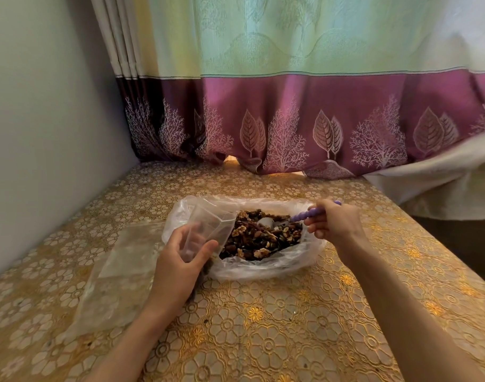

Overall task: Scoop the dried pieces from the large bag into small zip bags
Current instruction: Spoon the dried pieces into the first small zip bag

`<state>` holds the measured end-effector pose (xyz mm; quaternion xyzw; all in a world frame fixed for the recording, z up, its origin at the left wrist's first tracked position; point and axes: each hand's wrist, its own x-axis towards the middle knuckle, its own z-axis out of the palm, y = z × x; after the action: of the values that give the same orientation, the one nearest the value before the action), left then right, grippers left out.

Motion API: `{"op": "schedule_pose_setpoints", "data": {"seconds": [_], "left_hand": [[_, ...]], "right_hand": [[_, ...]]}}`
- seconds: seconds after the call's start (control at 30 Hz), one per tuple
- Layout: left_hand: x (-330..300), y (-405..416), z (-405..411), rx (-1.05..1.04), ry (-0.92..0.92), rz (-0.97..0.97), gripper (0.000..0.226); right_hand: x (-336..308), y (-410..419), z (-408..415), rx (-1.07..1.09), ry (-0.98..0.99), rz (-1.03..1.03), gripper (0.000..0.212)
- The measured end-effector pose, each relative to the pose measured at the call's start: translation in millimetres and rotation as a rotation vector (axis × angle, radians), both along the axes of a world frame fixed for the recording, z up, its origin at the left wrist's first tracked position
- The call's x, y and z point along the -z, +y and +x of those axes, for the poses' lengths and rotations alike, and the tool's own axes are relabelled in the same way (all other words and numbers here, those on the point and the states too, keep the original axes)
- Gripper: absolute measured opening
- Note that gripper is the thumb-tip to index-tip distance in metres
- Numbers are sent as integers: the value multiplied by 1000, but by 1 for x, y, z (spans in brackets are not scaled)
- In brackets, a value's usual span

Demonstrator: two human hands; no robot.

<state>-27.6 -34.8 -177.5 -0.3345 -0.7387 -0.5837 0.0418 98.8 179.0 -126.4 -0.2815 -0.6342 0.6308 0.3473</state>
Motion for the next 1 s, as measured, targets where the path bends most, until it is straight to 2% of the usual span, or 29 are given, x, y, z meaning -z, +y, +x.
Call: {"op": "schedule_pose_setpoints", "data": {"seconds": [0.17, 0.53, 0.7, 0.9, 1.0], "left_hand": [[-1, -1, 1, -2, -3, -2, 48], [-2, 0, 1, 4, -2, -12, 45], [-1, 0, 2, 13, 6, -42, 58], [-1, -1, 2, 12, 1, -56, 62], [-1, -1, 1, 10, -8, -49, 61]], "right_hand": [[2, -4, -3, -51, -8, -66, 33], [1, 5, 1, 91, 94, -138, 33], [-12, -3, 2, 31, 197, -132, 36], [-30, -24, 0, -120, 281, -161, 41], [-34, -39, -2, -213, 283, -103, 39]]}}
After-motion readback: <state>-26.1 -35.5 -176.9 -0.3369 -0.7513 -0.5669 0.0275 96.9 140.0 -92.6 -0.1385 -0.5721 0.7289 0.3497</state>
